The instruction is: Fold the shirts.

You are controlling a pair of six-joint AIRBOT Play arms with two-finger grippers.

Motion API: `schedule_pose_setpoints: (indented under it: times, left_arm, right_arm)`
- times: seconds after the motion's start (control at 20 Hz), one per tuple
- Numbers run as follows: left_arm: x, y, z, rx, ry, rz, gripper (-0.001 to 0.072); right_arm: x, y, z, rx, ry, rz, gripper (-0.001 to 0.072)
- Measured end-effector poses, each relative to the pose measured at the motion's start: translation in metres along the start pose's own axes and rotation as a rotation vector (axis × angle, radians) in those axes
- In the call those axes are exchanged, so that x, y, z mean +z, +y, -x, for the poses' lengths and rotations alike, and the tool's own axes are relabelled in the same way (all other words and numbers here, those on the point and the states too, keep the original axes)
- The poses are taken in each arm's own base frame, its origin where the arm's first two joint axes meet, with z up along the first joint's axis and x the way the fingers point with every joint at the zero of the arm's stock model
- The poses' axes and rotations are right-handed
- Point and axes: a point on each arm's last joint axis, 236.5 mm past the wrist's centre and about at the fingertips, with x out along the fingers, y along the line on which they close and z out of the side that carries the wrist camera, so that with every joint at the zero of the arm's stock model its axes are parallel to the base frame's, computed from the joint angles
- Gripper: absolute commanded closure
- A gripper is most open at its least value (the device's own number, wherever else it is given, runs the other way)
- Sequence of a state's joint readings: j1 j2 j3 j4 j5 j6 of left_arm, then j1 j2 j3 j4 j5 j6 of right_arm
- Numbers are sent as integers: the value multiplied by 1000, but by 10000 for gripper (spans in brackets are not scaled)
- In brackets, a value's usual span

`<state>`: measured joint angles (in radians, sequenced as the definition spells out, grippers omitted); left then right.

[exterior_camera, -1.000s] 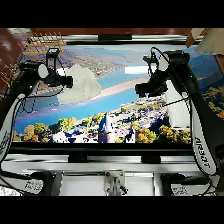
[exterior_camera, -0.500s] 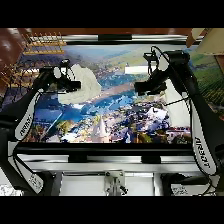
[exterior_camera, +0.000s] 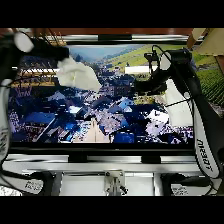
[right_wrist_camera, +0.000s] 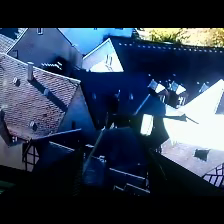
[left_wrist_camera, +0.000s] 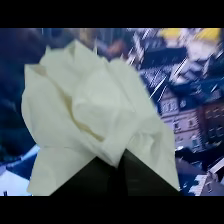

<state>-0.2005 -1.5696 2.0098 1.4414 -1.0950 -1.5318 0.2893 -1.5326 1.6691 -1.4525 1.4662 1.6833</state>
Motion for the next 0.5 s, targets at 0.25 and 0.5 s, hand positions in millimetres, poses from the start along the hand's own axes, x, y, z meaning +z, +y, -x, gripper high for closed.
schedule_pose_setpoints:
  times: [0.25,0.5]
  left_arm:
    - [69,-64,202,-87,-363,-92,682]
    - [25,-132,230,-254,-319,-115,681]
  right_arm:
    - [-3,-6,89,-44,-198,25,206]
    - [-27,-17,195,-89,-450,-20,206]
